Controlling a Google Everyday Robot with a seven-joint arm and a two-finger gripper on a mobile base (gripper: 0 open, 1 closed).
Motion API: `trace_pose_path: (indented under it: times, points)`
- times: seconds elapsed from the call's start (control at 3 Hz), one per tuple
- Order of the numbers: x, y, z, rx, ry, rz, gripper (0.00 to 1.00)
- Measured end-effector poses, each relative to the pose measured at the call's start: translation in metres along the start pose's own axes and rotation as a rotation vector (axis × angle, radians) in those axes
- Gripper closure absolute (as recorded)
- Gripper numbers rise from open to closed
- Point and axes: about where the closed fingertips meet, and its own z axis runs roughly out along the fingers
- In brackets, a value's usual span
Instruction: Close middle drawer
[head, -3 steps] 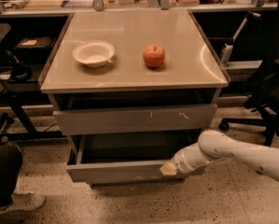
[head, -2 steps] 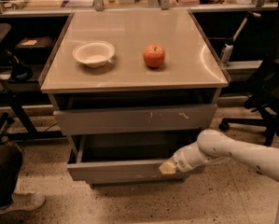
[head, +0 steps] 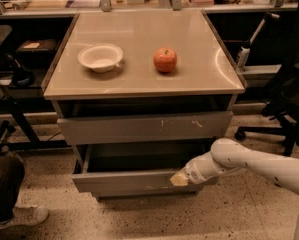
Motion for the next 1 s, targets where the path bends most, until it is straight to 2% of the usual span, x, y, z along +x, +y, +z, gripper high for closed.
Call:
trace_pose_path:
  times: [0.67,1.0]
  points:
    - [0.0,0.0,0.0001,0.0,0.0,0.0,0.13]
    - [0.0,0.0001,0.0001,0.0,0.0,0.0,0.0]
